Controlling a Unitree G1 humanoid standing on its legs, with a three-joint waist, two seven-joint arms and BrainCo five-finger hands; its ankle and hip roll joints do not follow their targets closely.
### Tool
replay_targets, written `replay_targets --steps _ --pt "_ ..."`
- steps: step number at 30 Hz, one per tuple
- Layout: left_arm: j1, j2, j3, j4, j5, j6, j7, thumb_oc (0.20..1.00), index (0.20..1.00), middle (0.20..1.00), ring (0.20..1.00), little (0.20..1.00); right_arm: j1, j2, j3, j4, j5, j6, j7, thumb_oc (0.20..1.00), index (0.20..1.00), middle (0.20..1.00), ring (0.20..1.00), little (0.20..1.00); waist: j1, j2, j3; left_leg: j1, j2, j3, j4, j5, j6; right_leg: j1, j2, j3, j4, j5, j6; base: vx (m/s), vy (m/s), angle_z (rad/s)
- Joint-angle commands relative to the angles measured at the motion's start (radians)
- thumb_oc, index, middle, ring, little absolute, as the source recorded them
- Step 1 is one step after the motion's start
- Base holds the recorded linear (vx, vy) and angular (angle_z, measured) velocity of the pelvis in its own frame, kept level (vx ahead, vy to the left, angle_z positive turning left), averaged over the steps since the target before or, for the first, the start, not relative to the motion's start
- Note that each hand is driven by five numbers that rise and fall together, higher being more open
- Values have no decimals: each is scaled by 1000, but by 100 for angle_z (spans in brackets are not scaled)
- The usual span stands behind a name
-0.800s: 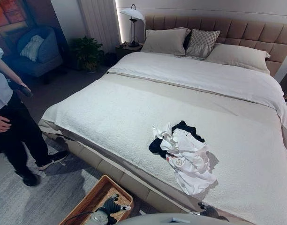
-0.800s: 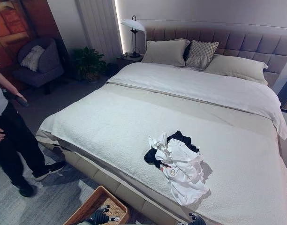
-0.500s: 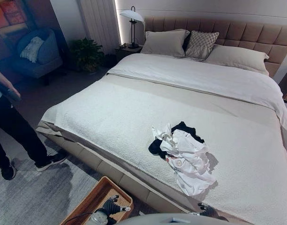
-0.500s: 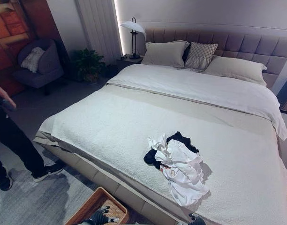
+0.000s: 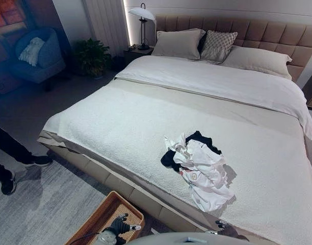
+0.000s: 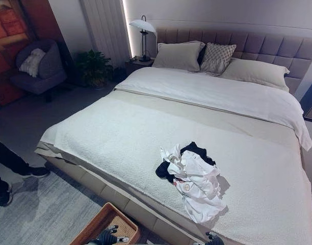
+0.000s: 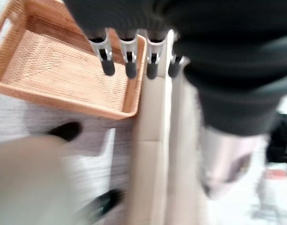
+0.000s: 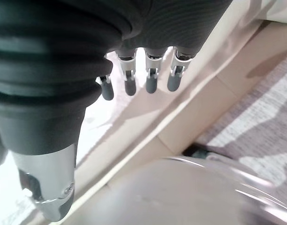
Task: Pick up clothes into the bucket
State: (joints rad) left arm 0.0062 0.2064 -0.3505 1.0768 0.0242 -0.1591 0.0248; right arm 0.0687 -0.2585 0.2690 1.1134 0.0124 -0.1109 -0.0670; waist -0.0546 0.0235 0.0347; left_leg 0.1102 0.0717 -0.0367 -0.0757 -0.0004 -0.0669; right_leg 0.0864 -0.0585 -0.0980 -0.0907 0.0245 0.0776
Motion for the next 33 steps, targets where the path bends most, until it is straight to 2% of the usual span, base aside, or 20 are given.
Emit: replay_targets --steps 1,5,8,11,15,18,20,27,31,33 --pt "-36 -26 12 94 -4 -15 17 1000 1000 1000 1000 1000 -113 -13 7 -18 19 -42 -38 1000 1000 1000 1000 1000 -19 -67 84 -56 -60 -19 54 -27 14 1 -48 -23 36 -44 47 -122 4 7" --pt "-42 -17 6 109 7 -37 28 1000 1000 1000 1000 1000 -162 -65 -2 -156 -4 -74 -76 1000 1000 1000 1000 1000 -13 -67 107 -88 -64 -26 70 -24 14 -24 -49 -24 46 -43 49 -42 -2 7" --pt "-43 -4 0 55 2 -52 43 1000 1000 1000 1000 1000 -210 -111 -50 -335 -6 -108 -147 1000 1000 1000 1000 1000 -10 -64 127 -111 -66 -33 78 -21 15 -46 -53 -22 54 -41 51 -32 3 5" --pt "-54 -9 -3 63 -1 -56 52 1000 1000 1000 1000 1000 -235 -122 -66 -384 -15 -119 -178 1000 1000 1000 1000 1000 -8 -63 137 -121 -67 -33 80 -20 15 -55 -53 -23 56 -41 51 0 0 0" --pt "-76 -6 -14 34 -23 -64 84 1000 1000 1000 1000 1000 -331 -160 -92 -441 -60 -124 -266 1000 1000 1000 1000 1000 2 -59 173 -164 -71 -41 93 -13 16 -98 -55 -24 68 -33 51 -52 -4 0" --pt "-90 -5 -18 32 -31 -66 95 1000 1000 1000 1000 1000 -377 -180 -88 -434 -90 -119 -298 1000 1000 1000 1000 1000 5 -56 188 -187 -71 -44 97 -6 15 -122 -55 -25 71 -28 51 -53 -3 0" --pt "-97 0 -26 6 -56 -72 115 1000 1000 1000 1000 1000 -450 -229 -84 -406 -138 -101 -345 1000 1000 1000 1000 1000 16 -51 216 -223 -74 -47 99 6 15 -158 -56 -30 73 -17 53 -61 -13 1" --pt "-101 -1 -49 -35 -123 -78 148 1000 1000 1000 1000 1000 -604 -291 -27 -279 -152 -67 -398 1000 1000 1000 1000 1000 33 -41 268 -292 -71 -48 107 25 11 -234 -57 -25 85 -1 52 -10 -1 0" --pt "-110 -8 -60 -53 -183 -87 168 1000 1000 1000 1000 1000 -701 -322 13 -179 -139 -53 -425 1000 1000 1000 1000 1000 44 -35 317 -346 -70 -51 136 26 9 -285 -61 -17 110 1 49 -29 9 0" --pt "-120 -8 -67 -83 -229 -99 187 1000 1000 1000 1000 1000 -795 -354 49 -102 -126 -46 -443 1000 1000 1000 1000 1000 50 -33 364 -403 -72 -52 176 23 9 -341 -65 -9 146 -1 46 -103 15 0"
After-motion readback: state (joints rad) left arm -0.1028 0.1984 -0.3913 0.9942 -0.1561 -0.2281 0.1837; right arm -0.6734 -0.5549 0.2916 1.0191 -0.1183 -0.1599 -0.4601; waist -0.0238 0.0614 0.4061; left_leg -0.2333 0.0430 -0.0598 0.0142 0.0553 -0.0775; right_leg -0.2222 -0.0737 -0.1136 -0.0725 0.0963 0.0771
